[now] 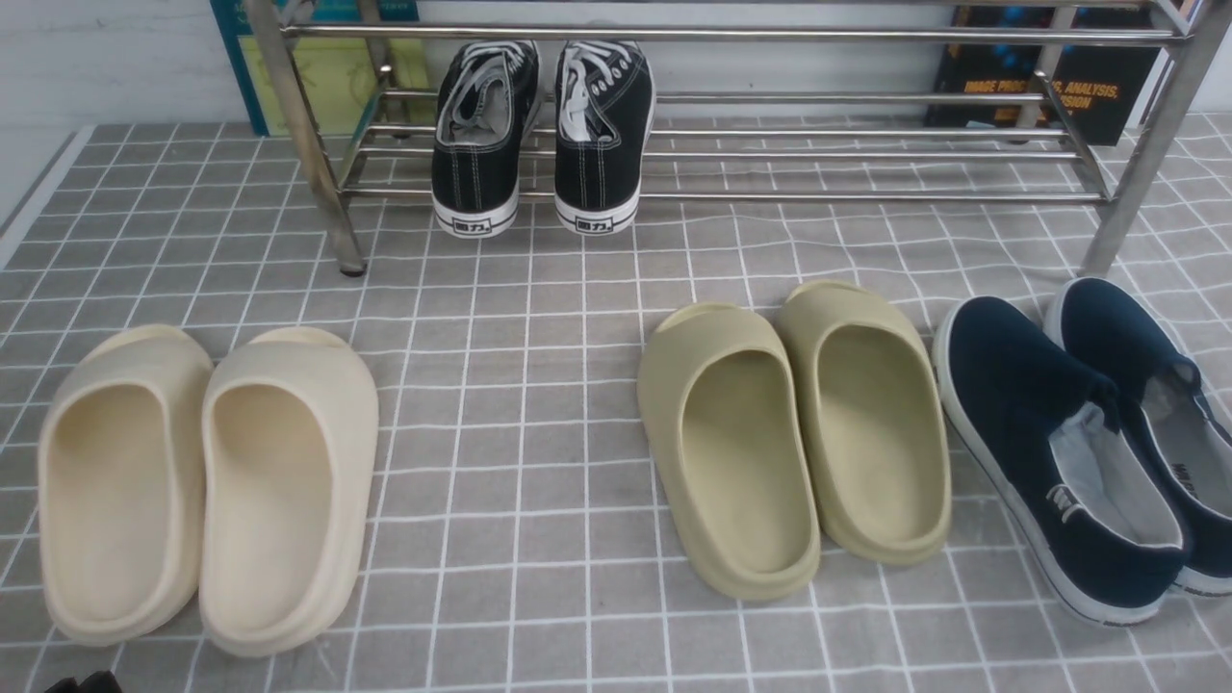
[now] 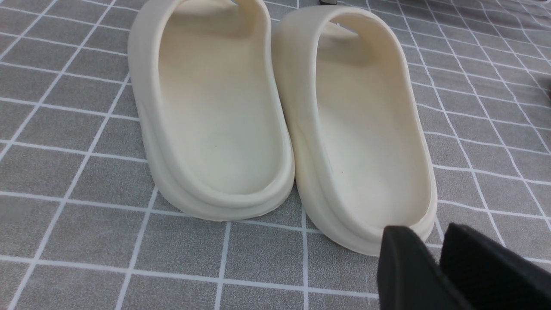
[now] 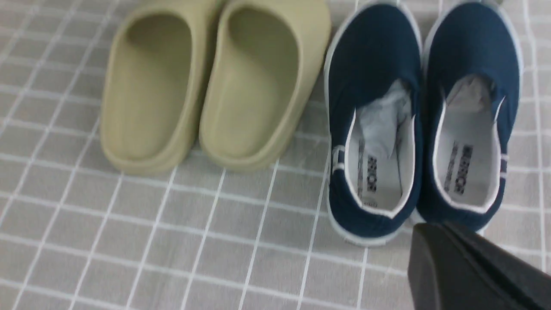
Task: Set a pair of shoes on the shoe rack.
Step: Use the right arm to grab the shoe closest to it
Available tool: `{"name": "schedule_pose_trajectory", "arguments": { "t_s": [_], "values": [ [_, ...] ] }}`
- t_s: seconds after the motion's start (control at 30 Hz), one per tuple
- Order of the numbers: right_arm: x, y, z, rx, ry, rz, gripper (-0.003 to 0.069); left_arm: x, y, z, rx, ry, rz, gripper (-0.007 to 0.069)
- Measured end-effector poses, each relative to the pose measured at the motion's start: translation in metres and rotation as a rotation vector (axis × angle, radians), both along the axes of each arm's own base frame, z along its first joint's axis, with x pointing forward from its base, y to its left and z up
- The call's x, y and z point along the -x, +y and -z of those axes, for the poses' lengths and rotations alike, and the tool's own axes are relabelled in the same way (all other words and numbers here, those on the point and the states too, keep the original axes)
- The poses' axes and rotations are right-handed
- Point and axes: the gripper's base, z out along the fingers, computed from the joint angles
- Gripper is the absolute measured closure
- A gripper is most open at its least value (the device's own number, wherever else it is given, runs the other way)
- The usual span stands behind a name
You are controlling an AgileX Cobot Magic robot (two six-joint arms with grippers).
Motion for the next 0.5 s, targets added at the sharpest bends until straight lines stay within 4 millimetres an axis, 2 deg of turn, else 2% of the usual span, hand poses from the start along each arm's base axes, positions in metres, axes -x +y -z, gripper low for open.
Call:
{"name": "schedule_pose_trajectory", "arguments": {
  "t_s": [0.07,0.1,0.2,0.3,0.33,0.4,0.43,0.47,0.5],
  "values": [
    [-0.011,0.004,0.001,0.013,0.055,-0.034,0.0662,0.000,0.000,0.000,0.000,0.000,0.000,0.0478],
    [-0.025,0.010,0.006,0.035,0.121,-0.071,0.0662,0.000,0.000,0.000,0.000,0.000,0.000,0.0477],
    [-0.048,0.025,0.018,0.093,0.211,-0.147,0.0651,0.000,0.000,0.000,0.000,0.000,0.000,0.0473],
    [-0.071,0.040,0.034,0.148,0.298,-0.174,0.0600,0.000,0.000,0.000,0.000,0.000,0.000,0.0470],
    [-0.072,0.040,0.036,0.152,0.305,-0.171,0.0594,0.000,0.000,0.000,0.000,0.000,0.000,0.0470],
    [-0.089,0.047,0.051,0.186,0.374,-0.163,0.0474,0.000,0.000,0.000,0.000,0.000,0.000,0.0470],
    [-0.091,0.047,0.053,0.189,0.379,-0.162,0.0474,0.000,0.000,0.000,0.000,0.000,0.000,0.0470],
    [-0.100,0.049,0.065,0.210,0.420,-0.156,0.0390,0.000,0.000,0.000,0.000,0.000,0.000,0.0467],
    [-0.105,0.050,0.071,0.219,0.439,-0.155,0.0348,0.000,0.000,0.000,0.000,0.000,0.000,0.0466]
  ]
}}
